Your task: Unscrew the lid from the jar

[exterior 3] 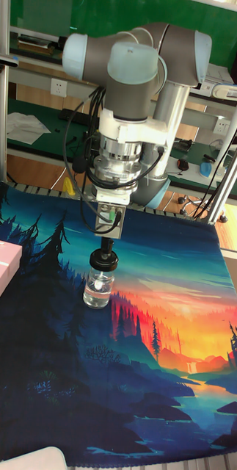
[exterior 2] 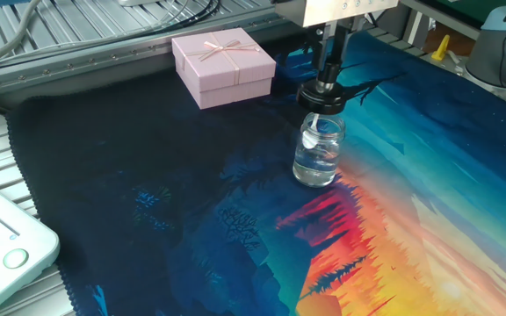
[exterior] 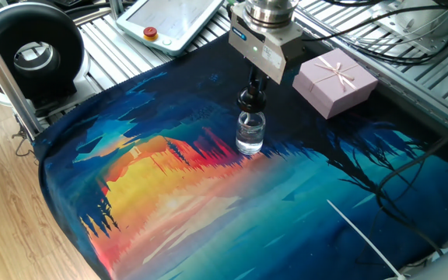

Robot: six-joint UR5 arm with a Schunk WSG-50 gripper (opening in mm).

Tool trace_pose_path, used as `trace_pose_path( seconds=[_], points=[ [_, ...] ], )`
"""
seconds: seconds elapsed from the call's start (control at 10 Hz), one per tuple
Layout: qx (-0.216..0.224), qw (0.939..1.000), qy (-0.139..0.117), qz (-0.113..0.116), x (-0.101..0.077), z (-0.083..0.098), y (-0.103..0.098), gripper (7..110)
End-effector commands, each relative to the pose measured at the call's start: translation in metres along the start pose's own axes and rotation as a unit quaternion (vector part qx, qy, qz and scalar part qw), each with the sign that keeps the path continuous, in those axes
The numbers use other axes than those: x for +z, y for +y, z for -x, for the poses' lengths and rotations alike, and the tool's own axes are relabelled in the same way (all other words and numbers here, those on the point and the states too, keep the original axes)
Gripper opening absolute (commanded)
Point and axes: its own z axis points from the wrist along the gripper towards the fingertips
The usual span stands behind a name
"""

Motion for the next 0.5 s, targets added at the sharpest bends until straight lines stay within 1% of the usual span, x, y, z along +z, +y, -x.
trace_pose_path(
  seconds=[0.0, 0.2, 0.4],
  points=[
    [0.005, 0.9999, -0.008, -0.004, 0.0015, 0.0049, -0.0041, 7],
    [0.007, 0.9999, -0.008, -0.003, 0.0021, 0.0067, -0.005, 7],
    [0.017, 0.9998, -0.006, 0.002, 0.0019, 0.0078, -0.0041, 7]
  ],
)
